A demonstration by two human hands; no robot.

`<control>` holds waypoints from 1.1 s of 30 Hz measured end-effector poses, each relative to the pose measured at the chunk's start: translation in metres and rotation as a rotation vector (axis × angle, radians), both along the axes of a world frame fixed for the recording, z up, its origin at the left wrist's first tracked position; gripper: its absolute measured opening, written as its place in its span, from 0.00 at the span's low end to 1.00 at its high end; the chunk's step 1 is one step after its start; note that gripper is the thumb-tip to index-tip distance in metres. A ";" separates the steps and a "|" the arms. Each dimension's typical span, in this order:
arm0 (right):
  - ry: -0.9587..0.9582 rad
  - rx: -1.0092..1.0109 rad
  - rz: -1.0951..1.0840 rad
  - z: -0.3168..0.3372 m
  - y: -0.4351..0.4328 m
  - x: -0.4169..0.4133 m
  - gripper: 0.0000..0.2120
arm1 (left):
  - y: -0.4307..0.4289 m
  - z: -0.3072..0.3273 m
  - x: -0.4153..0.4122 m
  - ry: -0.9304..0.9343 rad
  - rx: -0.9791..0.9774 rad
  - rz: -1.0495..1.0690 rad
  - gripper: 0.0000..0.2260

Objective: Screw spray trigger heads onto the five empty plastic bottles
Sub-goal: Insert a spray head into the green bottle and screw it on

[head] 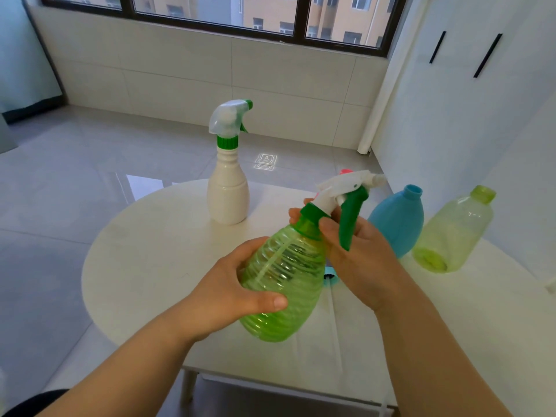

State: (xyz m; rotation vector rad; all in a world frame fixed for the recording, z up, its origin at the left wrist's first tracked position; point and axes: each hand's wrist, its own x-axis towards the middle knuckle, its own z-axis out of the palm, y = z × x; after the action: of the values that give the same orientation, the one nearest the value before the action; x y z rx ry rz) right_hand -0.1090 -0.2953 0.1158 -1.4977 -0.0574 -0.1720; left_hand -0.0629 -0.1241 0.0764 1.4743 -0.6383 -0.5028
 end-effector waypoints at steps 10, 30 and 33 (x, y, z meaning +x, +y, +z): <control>0.007 -0.179 -0.067 0.002 -0.012 0.001 0.04 | -0.003 0.002 -0.008 -0.253 0.124 0.247 0.32; 0.005 -0.096 0.064 0.004 -0.022 -0.005 0.12 | 0.004 0.008 -0.003 -0.173 0.157 0.090 0.28; 0.033 -0.091 0.062 0.004 -0.023 -0.004 0.11 | 0.004 0.007 -0.002 -0.177 0.195 0.092 0.27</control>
State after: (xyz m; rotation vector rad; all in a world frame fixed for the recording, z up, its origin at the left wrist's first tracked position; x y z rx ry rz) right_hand -0.1133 -0.3187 0.1203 -1.5875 -0.0859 -0.0960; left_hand -0.0654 -0.1199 0.0835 1.7387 -0.6713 -0.3733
